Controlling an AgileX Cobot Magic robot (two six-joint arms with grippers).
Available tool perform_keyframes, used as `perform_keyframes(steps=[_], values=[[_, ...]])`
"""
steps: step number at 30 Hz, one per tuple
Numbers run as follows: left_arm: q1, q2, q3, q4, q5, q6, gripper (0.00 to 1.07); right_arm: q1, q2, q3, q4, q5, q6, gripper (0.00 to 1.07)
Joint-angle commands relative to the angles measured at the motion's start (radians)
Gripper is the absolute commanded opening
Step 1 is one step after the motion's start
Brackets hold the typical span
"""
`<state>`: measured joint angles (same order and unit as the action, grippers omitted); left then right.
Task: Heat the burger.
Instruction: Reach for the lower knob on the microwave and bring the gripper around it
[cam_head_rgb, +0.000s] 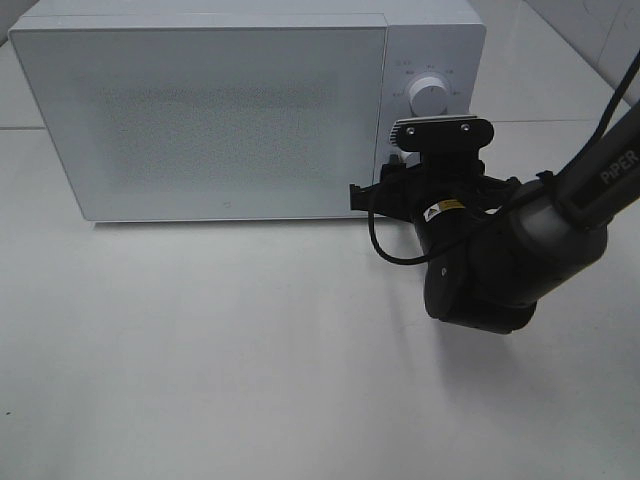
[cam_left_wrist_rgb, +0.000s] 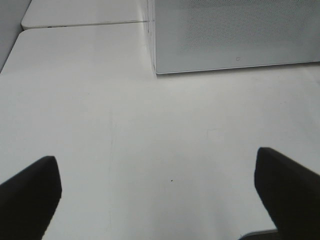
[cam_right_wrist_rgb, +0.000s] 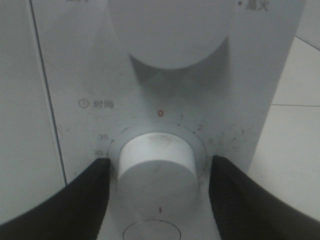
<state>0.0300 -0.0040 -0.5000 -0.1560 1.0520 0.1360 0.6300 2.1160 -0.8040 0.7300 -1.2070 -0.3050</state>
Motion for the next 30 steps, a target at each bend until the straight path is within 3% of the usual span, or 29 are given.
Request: perform_keyframes(steps=[1,12,19,26,30], values=[[0.003,-0.026,0.003,0.000,-0.013,-0.007,1.00,0.002,-0.014,-0.013,0.005,-0.117,-0.008,0.58],[0.003,-0.026,0.003,0.000,-0.013,-0.007,1.00,0.002,-0.046,-0.006,0.004,-0.142,-0.008,0.58],[0.003,-0.026,0.003,0.000,-0.013,-0.007,1.00,0.002,-0.033,-0.006,0.001,-0.086,-0.006,0.52],[0.003,-0.026,0.003,0.000,-0.013,-0.007,1.00,0.002,-0.031,-0.006,-0.013,-0.061,-0.005,0.42],[0.003,-0.026,0.003,0.000,-0.013,-0.007,1.00,0.002,-0.031,-0.006,-0.013,-0.034,-0.005,0.29]])
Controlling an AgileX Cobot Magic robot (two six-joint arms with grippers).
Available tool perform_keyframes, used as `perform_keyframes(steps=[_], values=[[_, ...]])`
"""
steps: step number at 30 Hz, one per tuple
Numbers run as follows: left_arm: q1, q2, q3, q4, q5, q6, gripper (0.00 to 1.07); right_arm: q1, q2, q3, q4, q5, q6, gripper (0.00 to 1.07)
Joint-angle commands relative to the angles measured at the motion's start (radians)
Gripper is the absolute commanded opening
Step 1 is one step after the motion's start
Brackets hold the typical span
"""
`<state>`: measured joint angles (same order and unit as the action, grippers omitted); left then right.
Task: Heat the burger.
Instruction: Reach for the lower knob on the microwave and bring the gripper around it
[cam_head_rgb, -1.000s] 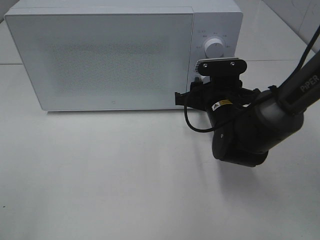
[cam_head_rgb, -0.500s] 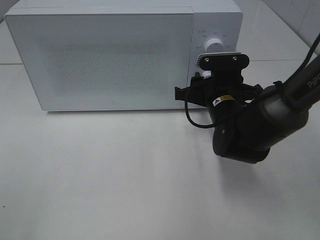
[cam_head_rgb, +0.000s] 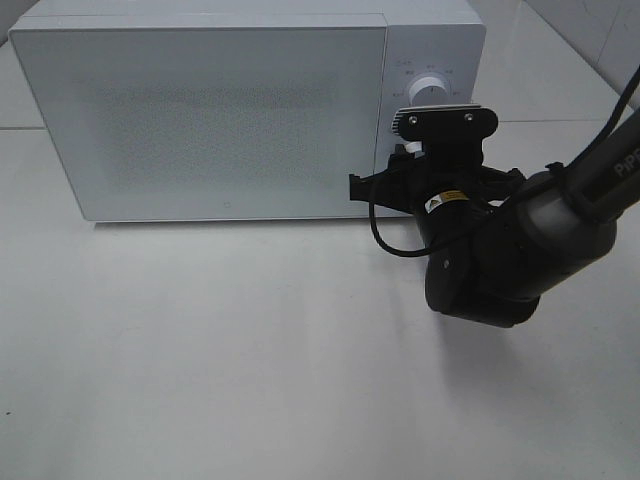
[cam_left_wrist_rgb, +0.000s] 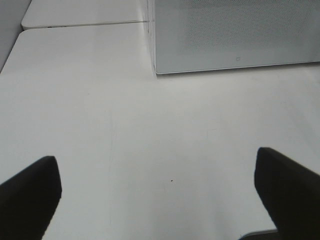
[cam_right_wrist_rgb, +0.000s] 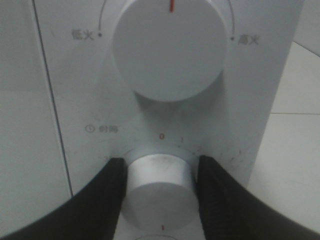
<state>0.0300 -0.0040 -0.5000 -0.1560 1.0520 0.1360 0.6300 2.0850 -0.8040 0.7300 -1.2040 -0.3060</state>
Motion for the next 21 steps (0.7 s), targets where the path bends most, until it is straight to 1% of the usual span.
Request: perform_keyframes(steps=[1,2,4,7,13,21], values=[[0.003,-0.026,0.003,0.000,-0.013,-0.007,1.00,0.002,0.000,-0.006,-0.015,-0.037,-0.004,0.22],[0.003,-0.026,0.003,0.000,-0.013,-0.007,1.00,0.002,0.000,-0.006,-0.015,-0.037,-0.004,0.22],[0.003,-0.026,0.003,0.000,-0.013,-0.007,1.00,0.002,0.000,-0.006,-0.015,-0.036,-0.004,0.15],[0.003,-0.026,0.003,0.000,-0.013,-0.007,1.00,0.002,0.000,-0.006,-0.015,-0.028,-0.003,0.12],[0.003,-0.026,0.003,0.000,-0.013,-0.007,1.00,0.002,0.000,-0.006,-0.015,-0.028,0.007,0.12],[0.003,-0.026,0.003,0.000,-0.013,-0.007,1.00,0.000,0.000,-0.006,-0.015,-0.019,0.123,0.12]])
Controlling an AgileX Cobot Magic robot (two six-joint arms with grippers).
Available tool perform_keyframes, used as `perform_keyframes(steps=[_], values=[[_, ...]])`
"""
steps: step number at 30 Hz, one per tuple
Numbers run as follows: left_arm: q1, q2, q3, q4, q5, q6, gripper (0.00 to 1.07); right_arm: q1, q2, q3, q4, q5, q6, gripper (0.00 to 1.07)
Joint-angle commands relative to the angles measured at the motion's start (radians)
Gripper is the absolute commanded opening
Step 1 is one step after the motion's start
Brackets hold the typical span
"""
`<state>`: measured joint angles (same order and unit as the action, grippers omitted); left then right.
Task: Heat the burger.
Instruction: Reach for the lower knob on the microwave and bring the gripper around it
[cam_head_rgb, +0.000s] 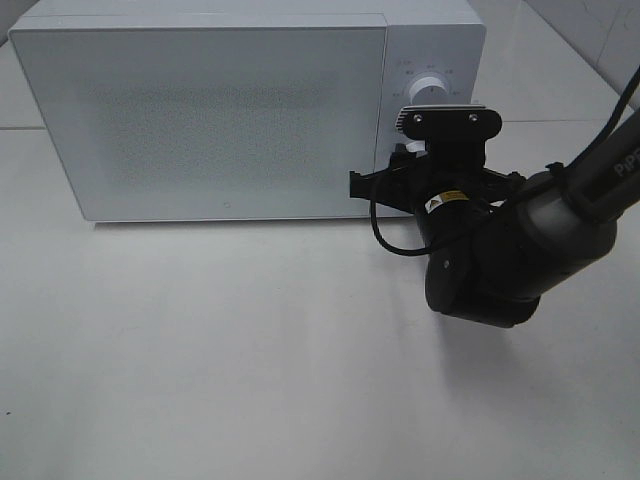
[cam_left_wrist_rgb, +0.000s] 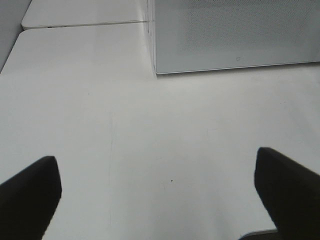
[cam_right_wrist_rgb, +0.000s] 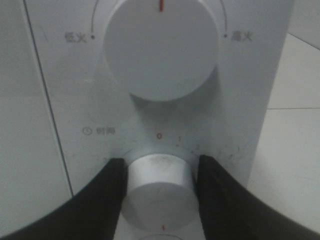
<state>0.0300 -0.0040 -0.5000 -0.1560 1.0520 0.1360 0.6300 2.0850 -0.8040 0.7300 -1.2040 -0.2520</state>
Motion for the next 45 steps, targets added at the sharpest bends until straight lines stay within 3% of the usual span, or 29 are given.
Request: perform_keyframes(steps=[1,14,19,27,45], values=[[0.003,-0.026,0.003,0.000,-0.013,-0.007,1.00,-0.001,0.000,-0.006,-0.014,-0.014,0.124,0.11],[0.003,-0.026,0.003,0.000,-0.013,-0.007,1.00,-0.001,0.000,-0.006,-0.011,0.012,0.410,0.07],[0.003,-0.026,0.003,0.000,-0.013,-0.007,1.00,-0.001,0.000,-0.006,-0.013,0.041,0.666,0.07],[0.003,-0.026,0.003,0.000,-0.013,-0.007,1.00,-0.001,0.000,-0.006,-0.012,0.045,0.889,0.07],[0.003,-0.026,0.003,0.000,-0.013,-0.007,1.00,-0.001,0.000,-0.006,-0.011,0.009,1.264,0.08]])
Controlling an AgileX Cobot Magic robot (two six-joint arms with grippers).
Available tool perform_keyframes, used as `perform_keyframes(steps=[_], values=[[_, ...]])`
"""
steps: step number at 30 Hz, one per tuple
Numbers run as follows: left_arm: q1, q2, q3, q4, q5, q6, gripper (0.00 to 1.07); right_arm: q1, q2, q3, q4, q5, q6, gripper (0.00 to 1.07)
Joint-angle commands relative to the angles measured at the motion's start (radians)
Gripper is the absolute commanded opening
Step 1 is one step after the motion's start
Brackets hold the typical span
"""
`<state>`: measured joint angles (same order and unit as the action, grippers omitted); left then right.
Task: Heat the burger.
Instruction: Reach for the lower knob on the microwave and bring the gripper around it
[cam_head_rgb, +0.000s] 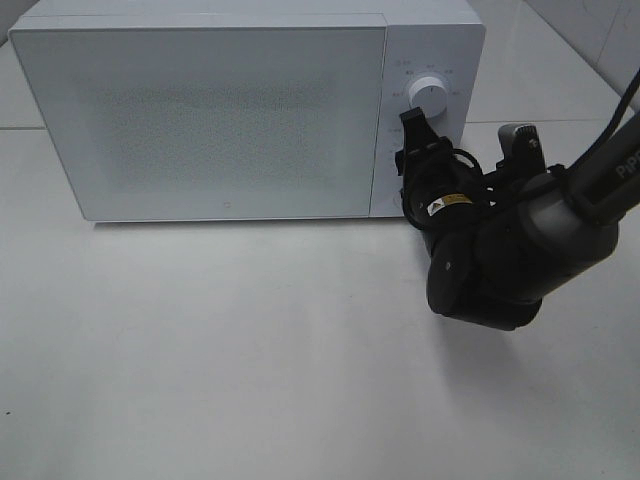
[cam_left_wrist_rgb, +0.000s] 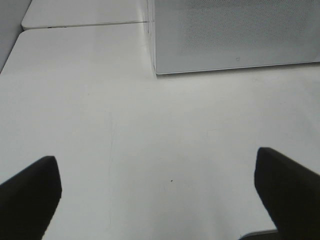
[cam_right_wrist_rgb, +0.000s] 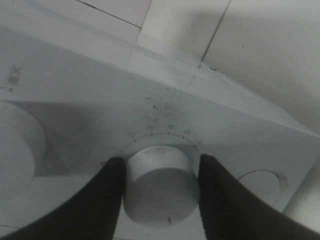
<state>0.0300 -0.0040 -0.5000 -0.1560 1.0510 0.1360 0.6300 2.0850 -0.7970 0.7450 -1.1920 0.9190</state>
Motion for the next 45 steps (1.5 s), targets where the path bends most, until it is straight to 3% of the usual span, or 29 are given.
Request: perform_keyframes(steps=[1,23,45], values=[[0.003,-0.026,0.003,0.000,-0.012,-0.007,1.00,-0.001,0.000,-0.013,-0.024,-0.010,0.154,0.08],[0.003,-0.026,0.003,0.000,-0.012,-0.007,1.00,-0.001,0.000,-0.013,0.035,-0.115,0.681,0.10],[0.003,-0.026,0.003,0.000,-0.012,-0.007,1.00,-0.001,-0.002,-0.013,0.016,-0.113,0.634,0.17]])
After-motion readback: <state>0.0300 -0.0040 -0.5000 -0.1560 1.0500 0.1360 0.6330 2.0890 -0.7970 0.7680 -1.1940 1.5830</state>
